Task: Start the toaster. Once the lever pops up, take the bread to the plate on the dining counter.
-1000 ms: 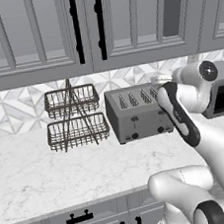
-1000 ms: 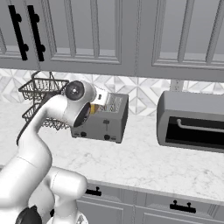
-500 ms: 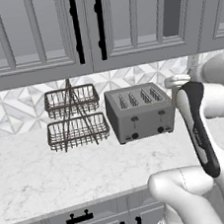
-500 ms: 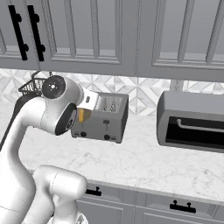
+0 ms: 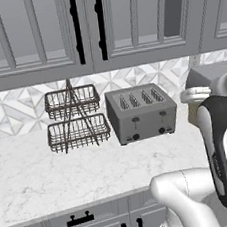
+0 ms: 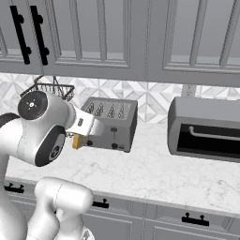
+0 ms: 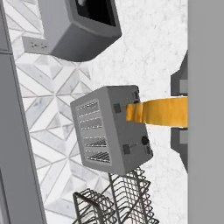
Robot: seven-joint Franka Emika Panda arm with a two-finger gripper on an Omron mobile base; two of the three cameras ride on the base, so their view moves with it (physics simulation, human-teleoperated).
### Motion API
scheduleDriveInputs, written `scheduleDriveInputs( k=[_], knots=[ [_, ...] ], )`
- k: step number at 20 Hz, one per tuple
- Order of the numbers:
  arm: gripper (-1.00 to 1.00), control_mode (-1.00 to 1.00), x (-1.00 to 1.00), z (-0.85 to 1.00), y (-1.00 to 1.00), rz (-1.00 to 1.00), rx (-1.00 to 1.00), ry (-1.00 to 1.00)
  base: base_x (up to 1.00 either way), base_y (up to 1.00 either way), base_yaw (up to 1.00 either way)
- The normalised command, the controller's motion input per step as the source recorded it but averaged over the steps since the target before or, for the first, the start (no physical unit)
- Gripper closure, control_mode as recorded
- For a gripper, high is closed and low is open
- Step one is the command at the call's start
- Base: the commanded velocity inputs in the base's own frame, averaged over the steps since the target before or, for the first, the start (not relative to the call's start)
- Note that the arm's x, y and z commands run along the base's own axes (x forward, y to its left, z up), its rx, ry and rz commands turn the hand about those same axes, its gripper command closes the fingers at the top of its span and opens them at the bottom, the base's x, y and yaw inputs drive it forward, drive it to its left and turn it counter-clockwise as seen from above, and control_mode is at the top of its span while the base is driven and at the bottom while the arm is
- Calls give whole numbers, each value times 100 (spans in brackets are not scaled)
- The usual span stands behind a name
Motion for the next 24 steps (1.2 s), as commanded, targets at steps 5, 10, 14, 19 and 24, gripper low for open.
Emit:
scheduleDriveInputs(
  k=[5, 10, 14, 19, 24],
  knots=[
    [100, 100, 0, 0, 0, 0, 0, 0, -100, 0, -12],
    [100, 100, 0, 0, 0, 0, 0, 0, -70, -7, -35],
    [100, 100, 0, 0, 0, 0, 0, 0, 0, 0, -95],
    [100, 100, 0, 0, 0, 0, 0, 0, 0, 0, -96],
    [100, 100, 0, 0, 0, 0, 0, 0, 0, -16, -91]
  ],
)
